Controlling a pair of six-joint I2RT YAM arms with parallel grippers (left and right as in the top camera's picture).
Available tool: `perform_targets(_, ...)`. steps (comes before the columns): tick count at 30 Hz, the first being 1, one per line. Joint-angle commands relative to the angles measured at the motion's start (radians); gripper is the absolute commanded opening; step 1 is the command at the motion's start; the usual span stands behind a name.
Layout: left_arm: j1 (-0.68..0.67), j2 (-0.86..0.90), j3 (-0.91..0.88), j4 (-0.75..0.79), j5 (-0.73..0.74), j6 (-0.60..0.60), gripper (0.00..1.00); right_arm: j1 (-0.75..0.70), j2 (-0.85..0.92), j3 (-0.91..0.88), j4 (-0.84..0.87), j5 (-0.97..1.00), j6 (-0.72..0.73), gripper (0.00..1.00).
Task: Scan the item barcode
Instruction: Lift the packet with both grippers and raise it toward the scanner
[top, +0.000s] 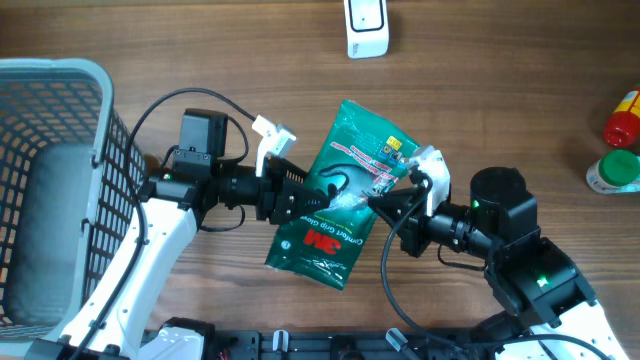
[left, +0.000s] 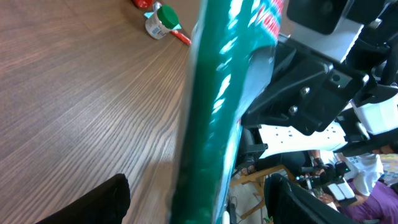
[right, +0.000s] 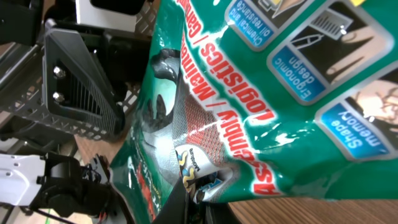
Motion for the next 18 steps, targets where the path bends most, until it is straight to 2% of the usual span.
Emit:
perform_targets(1, 0.006, 0.004, -0.003, -0.042, 0.023, 0.056, 0.72, -0.003, -0.01, 0.009, 0.039, -0.007, 0.006, 0.04)
perform_targets(2, 0.006, 0.004, -0.003, -0.053, 0.021, 0.061, 0.68, -0.003, -0.01, 0.009, 0.042, 0.009, 0.012, 0.04)
perform_targets(4, 0.006, 0.004, -0.003, -0.08, 0.021, 0.06, 0.33, -0.013, -0.01, 0.009, 0.044, 0.045, 0.032, 0.04)
perform_targets(6, 0.006, 0.004, -0.003, -0.096, 0.014, 0.059, 0.06, -0.042, -0.01, 0.009, 0.043, 0.045, 0.034, 0.04)
perform_targets(7, 0.006, 0.004, -0.003, -0.101, 0.015, 0.059, 0.04, -0.063, -0.01, 0.009, 0.043, 0.045, 0.047, 0.06)
perform_targets(8, 0.006, 0.004, -0.003, -0.101, 0.015, 0.055, 0.04, -0.082, -0.01, 0.009, 0.042, 0.044, 0.061, 0.17)
perform_targets(9, 0.006, 0.004, -0.003, -0.101, 0.016, 0.042, 0.04, -0.096, -0.01, 0.009, 0.042, 0.044, 0.08, 0.34)
perform_targets(10, 0.006, 0.004, -0.003, -0.1, 0.016, 0.02, 0.04, -0.105, -0.01, 0.009, 0.042, 0.044, 0.089, 0.61)
perform_targets(11, 0.006, 0.003, -0.003, -0.098, 0.015, -0.001, 0.04, -0.106, -0.008, 0.009, 0.042, 0.048, 0.089, 1.0)
perform_targets(13, 0.006, 0.003, -0.003, -0.074, 0.008, -0.001, 0.04, -0.106, -0.008, 0.009, 0.025, 0.143, 0.186, 1.0)
perform_targets(14, 0.006, 0.003, -0.002, -0.043, 0.009, -0.019, 0.04, -0.106, -0.003, 0.009, -0.021, 0.278, 0.338, 1.0)
perform_targets(15, 0.006, 0.003, -0.002, 0.004, 0.008, -0.11, 0.04, -0.106, 0.007, 0.009, -0.088, 0.382, 0.525, 1.0)
perform_targets(16, 0.006, 0.003, -0.002, 0.058, 0.008, -0.212, 0.04, -0.106, 0.023, 0.009, -0.135, 0.418, 0.63, 1.0)
perform_targets(18, 0.013, 0.003, -0.002, 0.24, 0.008, -0.566, 0.04, -0.106, 0.069, 0.009, -0.175, 0.439, 0.694, 1.0)
